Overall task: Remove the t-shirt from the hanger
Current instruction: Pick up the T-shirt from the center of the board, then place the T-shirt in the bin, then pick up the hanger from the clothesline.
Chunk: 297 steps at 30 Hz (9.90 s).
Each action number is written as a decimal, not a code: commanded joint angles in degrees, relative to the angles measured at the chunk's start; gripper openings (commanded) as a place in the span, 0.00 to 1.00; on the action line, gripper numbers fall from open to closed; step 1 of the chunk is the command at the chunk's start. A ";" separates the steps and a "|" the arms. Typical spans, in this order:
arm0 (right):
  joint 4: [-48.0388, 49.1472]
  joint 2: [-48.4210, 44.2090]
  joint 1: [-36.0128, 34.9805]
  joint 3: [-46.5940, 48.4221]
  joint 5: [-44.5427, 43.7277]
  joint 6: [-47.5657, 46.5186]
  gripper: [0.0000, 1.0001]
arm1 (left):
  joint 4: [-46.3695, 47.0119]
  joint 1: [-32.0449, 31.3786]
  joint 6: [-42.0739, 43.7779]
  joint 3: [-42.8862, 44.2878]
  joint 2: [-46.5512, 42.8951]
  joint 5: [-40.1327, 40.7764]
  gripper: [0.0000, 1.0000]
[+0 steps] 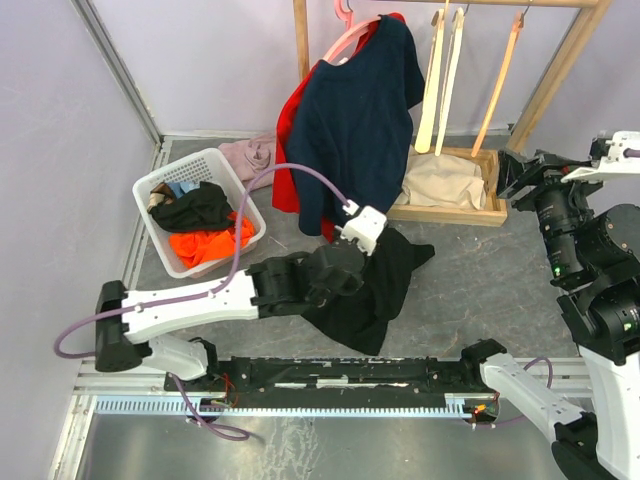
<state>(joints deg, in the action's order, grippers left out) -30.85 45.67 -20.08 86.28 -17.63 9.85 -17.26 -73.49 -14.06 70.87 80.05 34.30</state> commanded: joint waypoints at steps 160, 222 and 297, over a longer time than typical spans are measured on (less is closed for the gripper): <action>5.78 6.65 0.21 -7.19 9.20 3.59 0.65 | 8.76 69.46 -12.14 -14.68 1.87 -3.82 0.76; 15.48 36.78 -5.19 24.75 26.78 13.78 0.61 | 14.01 32.98 -1.18 1.95 -18.16 -15.04 1.00; 2.15 33.54 -1.06 20.68 5.78 10.99 0.68 | 1.02 36.34 2.64 32.04 4.92 -23.42 0.99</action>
<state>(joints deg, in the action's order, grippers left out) -30.85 81.14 -21.32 106.76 -12.08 21.61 -16.38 -37.56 -9.58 99.77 83.50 12.43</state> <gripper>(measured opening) 0.681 0.994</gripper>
